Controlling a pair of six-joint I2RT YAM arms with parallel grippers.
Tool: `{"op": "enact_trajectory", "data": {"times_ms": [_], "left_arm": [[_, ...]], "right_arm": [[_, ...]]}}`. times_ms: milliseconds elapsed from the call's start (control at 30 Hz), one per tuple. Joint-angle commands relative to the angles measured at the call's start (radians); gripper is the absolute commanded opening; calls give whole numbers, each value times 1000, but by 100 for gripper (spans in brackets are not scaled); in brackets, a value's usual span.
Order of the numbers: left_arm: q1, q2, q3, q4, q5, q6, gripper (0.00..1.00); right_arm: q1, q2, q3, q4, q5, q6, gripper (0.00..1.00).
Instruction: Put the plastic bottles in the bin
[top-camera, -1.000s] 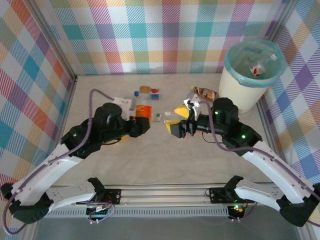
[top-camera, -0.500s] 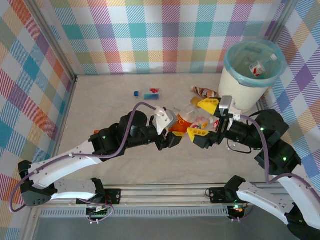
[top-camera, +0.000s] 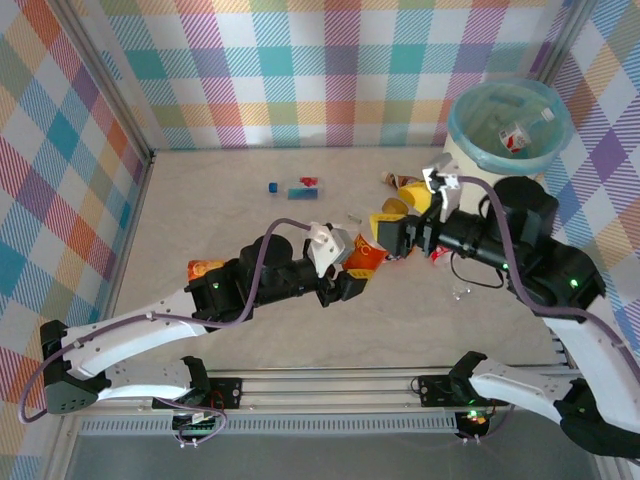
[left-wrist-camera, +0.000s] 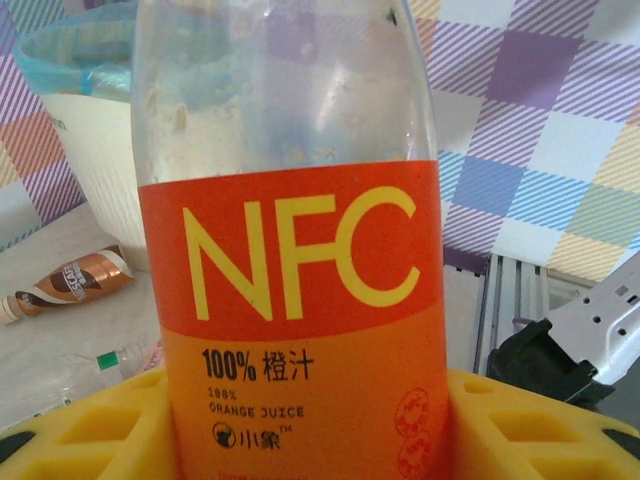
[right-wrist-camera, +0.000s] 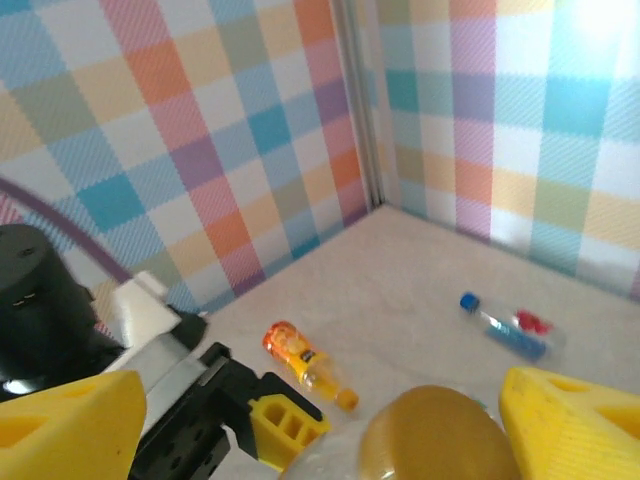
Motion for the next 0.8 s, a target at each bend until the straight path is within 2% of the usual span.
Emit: {"op": "enact_trajectory", "data": {"times_ms": [0, 300, 367, 433, 667, 767], "left_arm": [[-15, -39, -14, 86, -6, -8, 41], [-16, -49, -27, 96, -31, 1, 42], [-16, -52, -28, 96, -42, 1, 42], [-16, -56, -30, 97, -56, 1, 43], [-16, -65, -30, 98, -99, 3, 49], [-16, -66, -19, 85, -144, -6, 59]], "right_arm": [[2, 21, 43, -77, 0, 49, 78], [1, 33, 35, -37, -117, 38, 55], [1, 35, 36, -39, -123, 37, 45], [1, 37, 36, -39, -118, 26, 30], [0, 53, 57, -41, -44, -23, 28], [-1, 74, 96, -65, -1, -45, 23]]}}
